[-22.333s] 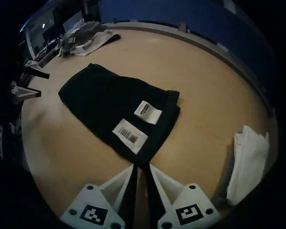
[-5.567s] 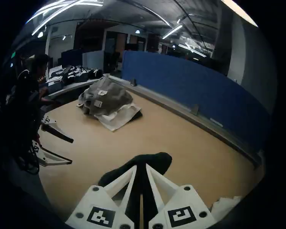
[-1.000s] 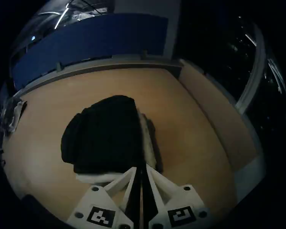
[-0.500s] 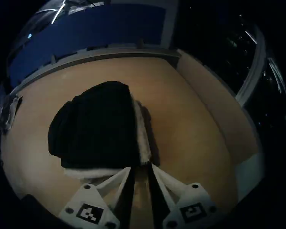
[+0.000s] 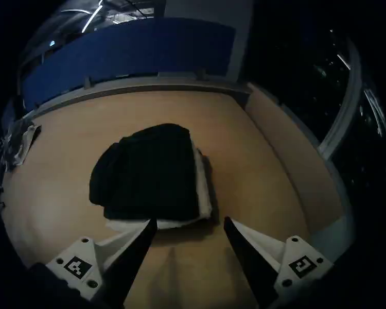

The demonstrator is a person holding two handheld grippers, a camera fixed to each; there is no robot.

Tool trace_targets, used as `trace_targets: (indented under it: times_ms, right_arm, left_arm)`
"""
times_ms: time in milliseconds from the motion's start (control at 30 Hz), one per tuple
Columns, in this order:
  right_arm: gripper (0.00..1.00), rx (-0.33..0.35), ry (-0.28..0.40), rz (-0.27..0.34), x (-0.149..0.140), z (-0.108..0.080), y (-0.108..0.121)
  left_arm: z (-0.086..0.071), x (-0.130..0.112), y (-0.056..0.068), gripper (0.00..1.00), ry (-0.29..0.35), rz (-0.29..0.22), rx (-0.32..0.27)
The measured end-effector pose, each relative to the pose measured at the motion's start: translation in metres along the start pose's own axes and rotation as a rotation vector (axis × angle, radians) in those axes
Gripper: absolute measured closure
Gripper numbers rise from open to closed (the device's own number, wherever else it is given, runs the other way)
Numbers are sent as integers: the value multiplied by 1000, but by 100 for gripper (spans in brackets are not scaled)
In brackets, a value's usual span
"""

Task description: Fold towel

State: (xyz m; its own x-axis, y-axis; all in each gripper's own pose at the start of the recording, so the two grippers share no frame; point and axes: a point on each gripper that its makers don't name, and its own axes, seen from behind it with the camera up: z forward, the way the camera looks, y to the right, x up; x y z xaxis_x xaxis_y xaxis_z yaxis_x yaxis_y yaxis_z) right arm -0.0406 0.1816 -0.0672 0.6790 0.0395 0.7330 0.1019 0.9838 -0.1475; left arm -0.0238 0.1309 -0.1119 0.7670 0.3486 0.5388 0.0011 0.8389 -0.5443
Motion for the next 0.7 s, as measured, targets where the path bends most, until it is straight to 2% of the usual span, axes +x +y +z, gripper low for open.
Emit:
trace_targets:
  times_ms: [300,500,700]
  right_arm:
    - [0,86,89,-24,36,-5,-39]
    - [0,127,95,-30,43,2,-56]
    - [0,141,75,-38,35,13,-63]
  left_arm:
    - [-1,1,0,5,4,-2,1]
    - [-2,0,-2,5,4,-3,5]
    - [-2,-1,-3,5,4,-8,9]
